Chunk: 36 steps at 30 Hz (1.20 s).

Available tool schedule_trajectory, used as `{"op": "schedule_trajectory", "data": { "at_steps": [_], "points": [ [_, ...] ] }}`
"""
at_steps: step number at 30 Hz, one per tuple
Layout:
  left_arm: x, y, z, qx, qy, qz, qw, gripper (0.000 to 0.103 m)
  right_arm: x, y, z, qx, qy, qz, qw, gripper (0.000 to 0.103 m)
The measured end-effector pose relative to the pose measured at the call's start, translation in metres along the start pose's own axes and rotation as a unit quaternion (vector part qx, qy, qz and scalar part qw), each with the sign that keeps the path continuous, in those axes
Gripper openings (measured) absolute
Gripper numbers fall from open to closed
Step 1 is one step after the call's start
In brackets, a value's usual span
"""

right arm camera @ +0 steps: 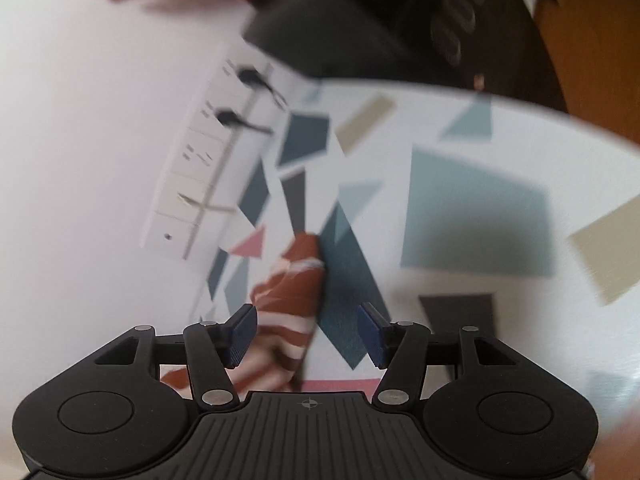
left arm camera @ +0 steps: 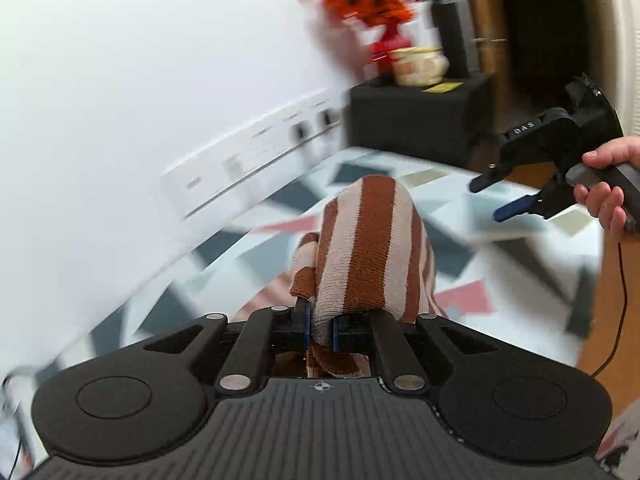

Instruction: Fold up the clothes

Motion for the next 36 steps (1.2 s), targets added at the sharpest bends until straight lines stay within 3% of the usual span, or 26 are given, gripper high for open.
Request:
{"op": "schedule_trajectory", "data": {
  "at_steps": [3, 8, 14, 15, 16, 17, 18, 19, 23, 27, 32, 36],
  "points": [
    [0.021, -0.019, -0.011, 0.009, 0.046, -0.040, 0.9981, 0.009, 0.007, 0.006, 0.036, 0.030, -0.001, 0.004, 1.000, 0.055],
    [0.048, -0.047, -0.036, 0.013, 0.105, -0.100, 0.9894, 0.009, 0.036, 0.020, 0.089, 0.073, -0.005, -0.019, 0.997, 0.069],
    [0.058, -0.065, -0.053, 0.021, 0.148, -0.132, 0.9799, 0.009, 0.074, 0.021, 0.156, 0.151, -0.014, -0.042, 0.987, 0.067],
    [0.061, -0.067, -0.057, 0.019, 0.155, -0.141, 0.9776, 0.009, 0.077, 0.017, 0.165, 0.168, -0.023, -0.041, 0.985, 0.064],
    [0.064, -0.067, -0.059, 0.017, 0.160, -0.150, 0.9755, 0.009, 0.079, 0.013, 0.172, 0.184, -0.029, -0.039, 0.982, 0.047],
    [0.067, -0.069, -0.062, 0.016, 0.165, -0.160, 0.9731, 0.009, 0.081, 0.009, 0.178, 0.199, -0.031, -0.032, 0.979, 0.021],
    [0.071, -0.070, -0.067, 0.011, 0.169, -0.172, 0.9705, 0.009, 0.082, 0.004, 0.182, 0.212, -0.028, -0.017, 0.977, 0.009],
    [0.073, -0.071, -0.072, 0.005, 0.172, -0.182, 0.9682, 0.009, 0.084, 0.001, 0.185, 0.222, -0.018, 0.000, 0.975, 0.007],
    [0.089, -0.057, -0.097, -0.037, 0.191, -0.200, 0.9604, 0.009, 0.127, 0.004, 0.163, 0.189, 0.063, 0.002, 0.980, 0.006],
    [0.120, -0.022, -0.140, -0.118, 0.218, -0.213, 0.9451, 0.009, 0.206, 0.015, 0.116, 0.141, 0.154, -0.061, 0.976, 0.006],
    [0.138, 0.019, -0.202, -0.219, 0.250, -0.177, 0.9263, 0.009, 0.302, 0.023, 0.028, 0.077, 0.244, -0.162, 0.953, 0.006],
    [0.134, 0.029, -0.250, -0.276, 0.255, -0.148, 0.9150, 0.009, 0.348, 0.020, -0.051, 0.007, 0.289, -0.232, 0.929, 0.006]
  ]
}}
Point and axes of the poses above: each gripper's, at about its wrist camera, not at the fingertips, and z roughly the way its jaws point, x to its left, y to its top, the point moved 5 cm from there along z, roughly the way its jaws point, and after that the axes turned 10 degrees about x, right-handed, at the moved point
